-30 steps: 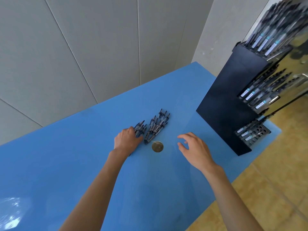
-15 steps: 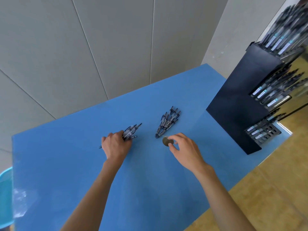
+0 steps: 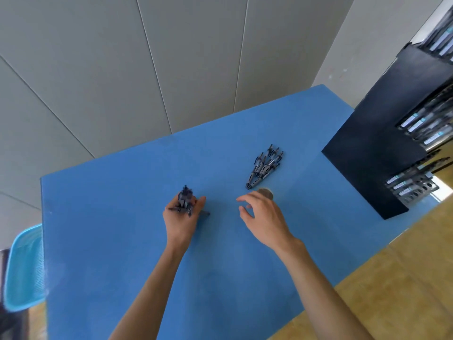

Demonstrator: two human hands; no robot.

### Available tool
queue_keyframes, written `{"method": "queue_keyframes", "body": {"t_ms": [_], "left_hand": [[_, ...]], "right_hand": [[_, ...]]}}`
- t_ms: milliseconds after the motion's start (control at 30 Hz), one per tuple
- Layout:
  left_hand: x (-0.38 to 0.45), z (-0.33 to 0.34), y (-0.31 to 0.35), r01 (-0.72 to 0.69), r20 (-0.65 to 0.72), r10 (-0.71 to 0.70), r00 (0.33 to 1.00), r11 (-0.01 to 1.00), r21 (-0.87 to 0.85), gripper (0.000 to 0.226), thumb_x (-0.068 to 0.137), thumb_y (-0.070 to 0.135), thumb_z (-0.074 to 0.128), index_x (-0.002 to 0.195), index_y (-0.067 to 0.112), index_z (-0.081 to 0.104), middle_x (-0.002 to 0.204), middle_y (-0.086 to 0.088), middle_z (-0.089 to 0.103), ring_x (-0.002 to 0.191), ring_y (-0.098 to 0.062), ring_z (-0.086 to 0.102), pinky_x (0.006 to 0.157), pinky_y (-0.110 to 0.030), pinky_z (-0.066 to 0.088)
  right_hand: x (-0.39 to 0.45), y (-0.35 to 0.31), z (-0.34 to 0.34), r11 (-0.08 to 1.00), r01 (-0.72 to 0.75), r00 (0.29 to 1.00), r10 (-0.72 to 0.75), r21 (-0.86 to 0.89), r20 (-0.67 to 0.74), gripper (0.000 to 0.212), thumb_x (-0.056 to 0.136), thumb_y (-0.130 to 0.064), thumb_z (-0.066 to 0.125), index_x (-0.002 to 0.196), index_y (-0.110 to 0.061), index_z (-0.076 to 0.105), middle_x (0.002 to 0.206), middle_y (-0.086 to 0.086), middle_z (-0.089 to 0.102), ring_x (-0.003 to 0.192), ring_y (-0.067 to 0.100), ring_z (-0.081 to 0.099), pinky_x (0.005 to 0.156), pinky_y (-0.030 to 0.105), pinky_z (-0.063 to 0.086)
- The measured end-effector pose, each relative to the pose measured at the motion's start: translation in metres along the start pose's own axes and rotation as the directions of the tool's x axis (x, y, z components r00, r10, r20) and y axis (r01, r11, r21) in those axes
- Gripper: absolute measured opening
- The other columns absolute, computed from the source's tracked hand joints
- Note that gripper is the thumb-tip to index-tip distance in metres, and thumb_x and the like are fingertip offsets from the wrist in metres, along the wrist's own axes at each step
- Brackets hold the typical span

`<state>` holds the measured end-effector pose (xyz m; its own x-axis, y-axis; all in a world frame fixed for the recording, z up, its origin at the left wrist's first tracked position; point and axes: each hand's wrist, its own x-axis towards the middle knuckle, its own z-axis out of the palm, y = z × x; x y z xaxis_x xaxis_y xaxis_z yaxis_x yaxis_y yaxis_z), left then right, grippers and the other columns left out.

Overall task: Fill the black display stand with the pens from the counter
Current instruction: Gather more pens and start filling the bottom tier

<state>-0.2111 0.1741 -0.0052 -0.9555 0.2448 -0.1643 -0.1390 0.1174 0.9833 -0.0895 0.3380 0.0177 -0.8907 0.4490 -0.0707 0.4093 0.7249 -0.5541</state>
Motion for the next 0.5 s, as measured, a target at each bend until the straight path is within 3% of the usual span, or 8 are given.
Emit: {"method": "queue_keyframes", "body": {"t_ms": [67, 167, 233, 333, 400, 500], "left_hand": [[-0.003, -0.002, -0.004, -0.012, 0.005, 0.012, 1.000, 1.000, -0.013, 0.037, 0.088, 0.009, 0.079, 0.073, -0.004, 0.048, 0.071, -0.010, 0.051, 0.069, -0.021, 0.047, 0.064, -0.022, 0.047], [0.004, -0.001, 0.000, -0.006, -0.024, 0.007, 1.000, 1.000, 0.022, 0.043, 0.091, 0.026, 0.078, 0.077, -0.002, 0.048, 0.069, -0.013, 0.055, 0.069, -0.027, 0.060, 0.068, -0.039, 0.049], [0.004, 0.003, 0.001, -0.032, -0.005, 0.032, 0.999, 0.996, 0.086, 0.046, 0.092, 0.027, 0.076, 0.074, 0.002, 0.041, 0.069, -0.018, 0.044, 0.063, -0.022, 0.051, 0.064, -0.036, 0.042], [0.000, 0.011, -0.001, 0.003, -0.028, 0.000, 1.000, 0.992, 0.123, 0.045, 0.093, 0.013, 0.073, 0.067, 0.014, 0.036, 0.060, 0.004, 0.033, 0.056, -0.010, 0.031, 0.060, -0.028, 0.035], [0.003, 0.016, 0.003, 0.020, -0.049, -0.013, 0.999, 0.988, 0.152, 0.043, 0.092, 0.020, 0.075, 0.065, 0.019, 0.041, 0.054, 0.009, 0.041, 0.052, -0.017, 0.042, 0.059, -0.031, 0.040], [0.000, 0.024, 0.016, 0.004, 0.003, -0.005, 1.000, 0.973, 0.231, 0.050, 0.093, 0.036, 0.073, 0.066, 0.007, 0.043, 0.056, -0.019, 0.055, 0.048, -0.025, 0.054, 0.045, -0.030, 0.046]], "right_hand": [[-0.005, 0.002, 0.002, 1.000, -0.008, 1.000, 0.008, 0.004, 0.000, 0.023, 0.099, -0.027, 0.057, 0.120, -0.021, 0.066, 0.121, -0.008, 0.064, 0.103, 0.014, 0.065, 0.087, 0.033, 0.050], [-0.011, 0.008, -0.002, 0.999, -0.037, 0.999, 0.037, -0.006, -0.011, 0.024, 0.099, -0.028, 0.056, 0.120, -0.021, 0.066, 0.122, -0.009, 0.063, 0.101, 0.016, 0.066, 0.087, 0.037, 0.051], [-0.016, 0.013, -0.006, 0.998, -0.058, 0.998, 0.058, -0.011, -0.018, 0.023, 0.099, -0.027, 0.056, 0.119, -0.021, 0.066, 0.121, -0.009, 0.063, 0.098, 0.016, 0.066, 0.087, 0.037, 0.051], [-0.023, 0.018, -0.012, 0.997, -0.080, 0.996, 0.080, -0.007, -0.031, 0.024, 0.099, -0.027, 0.056, 0.120, -0.021, 0.066, 0.120, -0.010, 0.063, 0.097, 0.016, 0.066, 0.087, 0.035, 0.051], [-0.026, 0.021, -0.019, 0.996, -0.085, 0.995, 0.085, 0.001, -0.052, 0.024, 0.099, -0.027, 0.056, 0.120, -0.021, 0.066, 0.121, -0.011, 0.063, 0.100, 0.015, 0.065, 0.089, 0.034, 0.050], [-0.034, 0.028, -0.031, 0.994, -0.111, 0.990, 0.113, 0.018, -0.083, 0.023, 0.099, -0.028, 0.056, 0.119, -0.025, 0.066, 0.120, -0.013, 0.062, 0.102, 0.012, 0.064, 0.090, 0.034, 0.050]]}}
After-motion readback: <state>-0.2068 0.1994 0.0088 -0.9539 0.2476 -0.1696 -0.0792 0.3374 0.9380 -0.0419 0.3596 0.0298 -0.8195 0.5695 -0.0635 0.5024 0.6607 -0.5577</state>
